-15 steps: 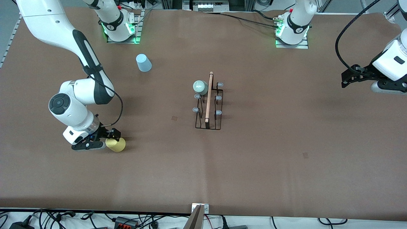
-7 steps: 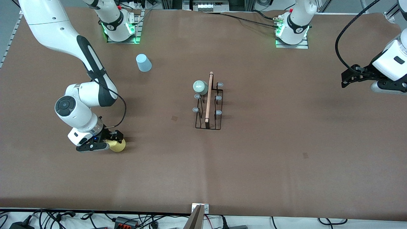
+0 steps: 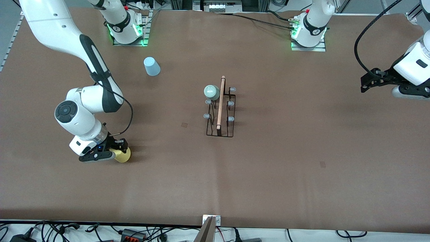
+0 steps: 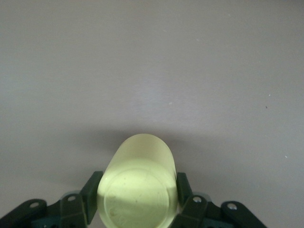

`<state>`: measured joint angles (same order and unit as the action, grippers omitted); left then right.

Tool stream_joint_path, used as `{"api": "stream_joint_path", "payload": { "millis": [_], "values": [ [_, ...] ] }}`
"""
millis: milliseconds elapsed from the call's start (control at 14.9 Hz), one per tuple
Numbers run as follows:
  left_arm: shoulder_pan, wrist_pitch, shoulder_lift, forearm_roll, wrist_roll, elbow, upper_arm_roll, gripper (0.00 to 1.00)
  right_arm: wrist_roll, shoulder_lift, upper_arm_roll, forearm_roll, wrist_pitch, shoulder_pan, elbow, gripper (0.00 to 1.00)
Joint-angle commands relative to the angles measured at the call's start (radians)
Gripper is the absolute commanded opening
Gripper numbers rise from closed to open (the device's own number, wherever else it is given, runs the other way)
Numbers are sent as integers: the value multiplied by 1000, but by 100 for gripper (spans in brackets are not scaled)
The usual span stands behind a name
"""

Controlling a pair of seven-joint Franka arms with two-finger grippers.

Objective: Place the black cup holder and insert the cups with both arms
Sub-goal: 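Grasp and lift the yellow cup with the right gripper, then lower the yellow cup onto a rack peg with the right gripper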

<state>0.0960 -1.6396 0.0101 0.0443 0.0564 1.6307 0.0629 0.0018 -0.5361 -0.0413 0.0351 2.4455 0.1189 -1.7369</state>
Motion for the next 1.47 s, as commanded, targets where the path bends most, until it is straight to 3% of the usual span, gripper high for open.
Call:
{"api": "stream_joint_path", "payload": {
  "millis": [0, 268, 536, 1205, 1339, 1406],
  "values": [
    [5, 20, 4, -14, 22, -19, 11, 100, 180, 155, 3, -20, -184, 111, -6, 11],
    [4, 21, 4, -14, 23, -19, 11, 100, 649, 186, -48, -52, -210, 278, 20, 11],
    [4, 21, 4, -14, 23, -17, 12, 100, 941, 142, -49, -52, -201, 433, 83, 13],
    [-1, 23, 4, -14, 26, -17, 14, 100, 1034, 56, -51, -47, -39, 485, 83, 17],
    [-1, 24, 4, -14, 25, -17, 14, 100, 1034, 41, -51, -47, -33, 498, 83, 30],
    [-1, 24, 4, -14, 25, -17, 14, 100, 1035, 38, -51, -47, -31, 498, 83, 79]
  ]
}}
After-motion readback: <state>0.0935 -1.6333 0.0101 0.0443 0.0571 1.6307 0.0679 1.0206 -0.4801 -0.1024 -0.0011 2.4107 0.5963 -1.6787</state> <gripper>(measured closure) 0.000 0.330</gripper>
